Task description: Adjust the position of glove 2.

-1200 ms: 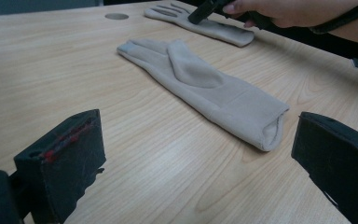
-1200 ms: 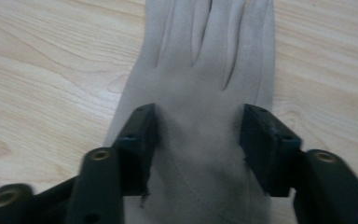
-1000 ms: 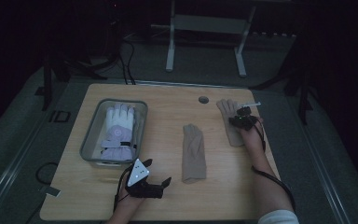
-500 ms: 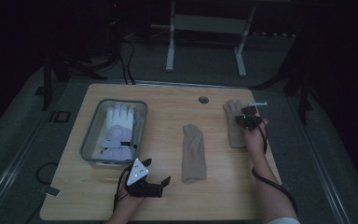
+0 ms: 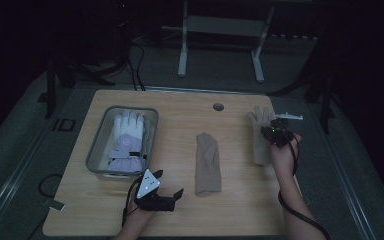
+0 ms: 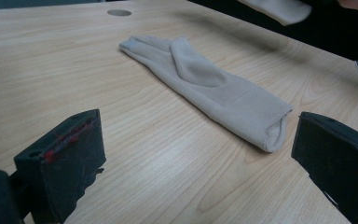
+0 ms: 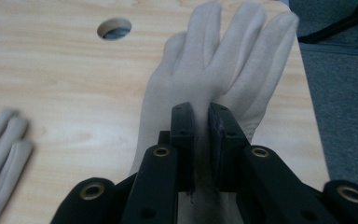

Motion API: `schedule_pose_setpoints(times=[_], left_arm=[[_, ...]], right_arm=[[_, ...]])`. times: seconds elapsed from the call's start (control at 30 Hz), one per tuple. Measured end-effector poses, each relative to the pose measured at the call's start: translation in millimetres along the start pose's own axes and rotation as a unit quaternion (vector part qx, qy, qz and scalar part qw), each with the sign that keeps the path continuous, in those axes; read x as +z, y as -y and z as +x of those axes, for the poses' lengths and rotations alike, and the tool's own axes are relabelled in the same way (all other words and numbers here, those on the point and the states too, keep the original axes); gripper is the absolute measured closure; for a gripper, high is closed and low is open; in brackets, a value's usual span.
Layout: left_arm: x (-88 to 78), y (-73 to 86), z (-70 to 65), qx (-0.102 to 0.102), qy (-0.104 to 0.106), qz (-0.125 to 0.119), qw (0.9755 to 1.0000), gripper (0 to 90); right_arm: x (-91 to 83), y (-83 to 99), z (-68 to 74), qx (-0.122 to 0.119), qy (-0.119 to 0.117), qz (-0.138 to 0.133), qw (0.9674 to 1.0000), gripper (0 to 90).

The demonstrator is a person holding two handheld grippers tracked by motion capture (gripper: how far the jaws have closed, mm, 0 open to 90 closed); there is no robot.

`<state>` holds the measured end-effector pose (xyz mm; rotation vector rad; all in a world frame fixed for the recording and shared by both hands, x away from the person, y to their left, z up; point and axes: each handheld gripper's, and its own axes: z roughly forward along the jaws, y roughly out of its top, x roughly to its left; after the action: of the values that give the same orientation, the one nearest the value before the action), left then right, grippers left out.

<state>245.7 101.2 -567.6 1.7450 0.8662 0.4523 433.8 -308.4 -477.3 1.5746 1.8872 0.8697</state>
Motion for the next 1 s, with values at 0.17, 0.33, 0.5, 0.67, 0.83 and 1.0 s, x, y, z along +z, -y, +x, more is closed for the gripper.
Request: schedule_pose_setpoints(times=[0.17, 0.33, 0.5, 0.67, 0.83, 1.0], left_arm=[[-1.1, -1.0, 0.1, 0.0, -0.001, -0.002, 1.0, 2.9], [-1.2, -1.4, 1.2, -0.001, -0.001, -0.004, 1.0, 2.9], [-0.6, -2.1, 0.5, 0.0, -0.001, -0.005, 1.0, 2.9], [-1.9, -3.0, 0.0, 0.002, 0.0, -0.008, 1.0, 2.9], [-1.8, -2.0, 0.0, 0.002, -0.001, -0.007, 1.0, 2.9], [-2.3, -2.3, -0.6, 0.007, -0.001, -0.008, 0.9999, 2.9]], right_arm=[[-19.5, 14.3, -0.8, 0.005, -0.002, -0.005, 1.0, 81.2], [-41.2, 26.3, -4.7, 0.016, 0.0, -0.022, 0.9996, 81.1], [-58.3, 41.1, -0.7, 0.018, -0.012, -0.029, 0.9993, 81.0], [-61.7, 59.8, 7.4, 0.019, -0.024, -0.025, 0.9992, 80.9], [-49.7, 77.9, 13.7, 0.011, -0.021, -0.002, 0.9997, 80.6], [-32.8, 89.0, 11.5, 0.005, -0.02, 0.021, 0.9996, 80.0]])
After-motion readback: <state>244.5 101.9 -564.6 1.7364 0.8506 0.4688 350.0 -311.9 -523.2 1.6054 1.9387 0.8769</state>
